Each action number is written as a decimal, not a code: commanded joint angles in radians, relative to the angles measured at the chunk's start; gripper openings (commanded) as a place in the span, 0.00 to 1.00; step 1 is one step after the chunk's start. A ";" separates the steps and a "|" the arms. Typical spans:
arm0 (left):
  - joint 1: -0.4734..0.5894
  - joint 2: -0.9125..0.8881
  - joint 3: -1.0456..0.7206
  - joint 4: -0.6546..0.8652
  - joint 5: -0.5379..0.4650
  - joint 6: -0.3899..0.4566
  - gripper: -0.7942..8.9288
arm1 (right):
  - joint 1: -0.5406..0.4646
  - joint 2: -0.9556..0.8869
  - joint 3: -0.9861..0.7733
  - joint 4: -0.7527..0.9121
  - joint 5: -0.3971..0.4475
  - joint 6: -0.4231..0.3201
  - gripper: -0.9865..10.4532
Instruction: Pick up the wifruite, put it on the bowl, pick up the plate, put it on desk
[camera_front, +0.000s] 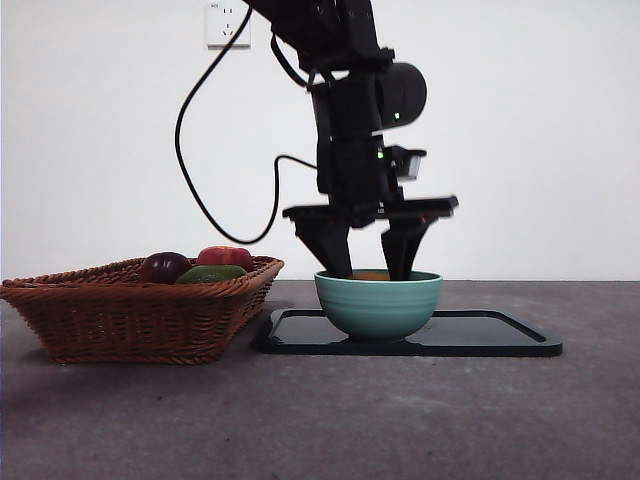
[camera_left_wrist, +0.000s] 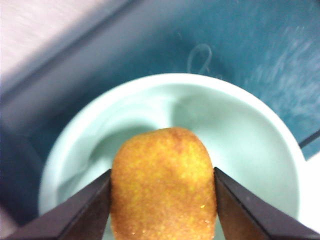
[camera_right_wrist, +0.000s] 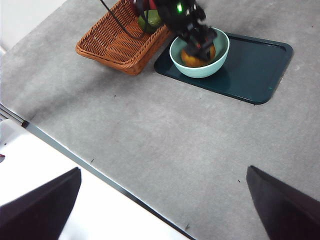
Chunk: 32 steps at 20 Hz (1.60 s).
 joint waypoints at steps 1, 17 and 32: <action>-0.006 0.029 0.104 -0.037 -0.002 0.009 0.36 | 0.005 0.001 0.008 0.004 0.004 0.010 0.62; 0.056 -0.208 0.308 -0.390 -0.002 0.008 0.36 | 0.005 0.001 0.008 0.001 0.031 0.012 0.62; 0.259 -0.760 -0.340 -0.341 -0.111 -0.102 0.37 | 0.005 0.001 0.008 -0.004 0.022 0.021 0.62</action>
